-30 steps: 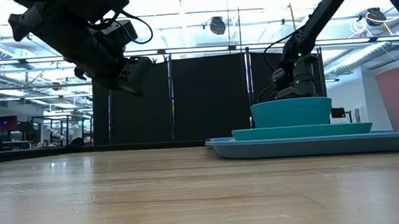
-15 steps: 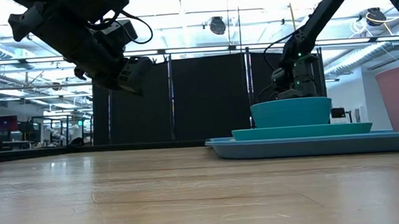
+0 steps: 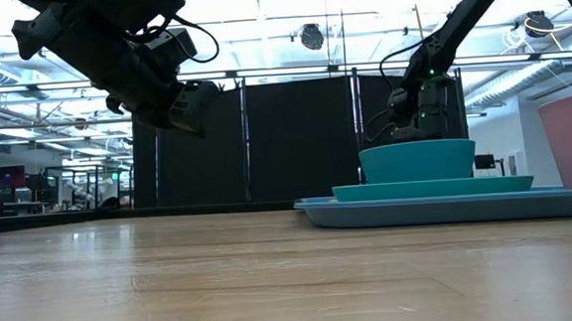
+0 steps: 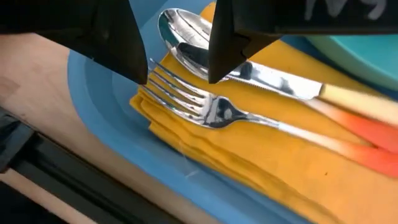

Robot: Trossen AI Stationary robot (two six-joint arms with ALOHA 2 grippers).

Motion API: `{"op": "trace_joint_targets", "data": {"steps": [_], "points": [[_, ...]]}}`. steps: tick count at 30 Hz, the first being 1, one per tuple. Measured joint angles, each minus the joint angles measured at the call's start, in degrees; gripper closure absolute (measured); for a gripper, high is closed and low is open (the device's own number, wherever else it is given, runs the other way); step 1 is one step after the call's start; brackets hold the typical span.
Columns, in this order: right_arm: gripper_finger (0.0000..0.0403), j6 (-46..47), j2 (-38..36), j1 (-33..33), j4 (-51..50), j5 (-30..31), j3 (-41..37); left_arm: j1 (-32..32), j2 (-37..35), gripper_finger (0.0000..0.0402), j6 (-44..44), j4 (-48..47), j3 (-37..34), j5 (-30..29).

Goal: Set up tray
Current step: Adjust the fork on the yellow table napkin on the blue serving tray

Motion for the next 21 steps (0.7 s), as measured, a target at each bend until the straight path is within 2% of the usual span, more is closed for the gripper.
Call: {"op": "trace_joint_targets", "data": {"steps": [5,21], "points": [[0.0245,2.5,0.0,-0.2,0.1,3.2,0.0,0.0,0.0,0.0364,0.0,0.0,0.0,0.0],[0.0245,8.4,0.0,-0.8,1.1,2.8,-0.2,0.0,0.0,0.0364,-0.5,0.0,0.0,0.0]]}}
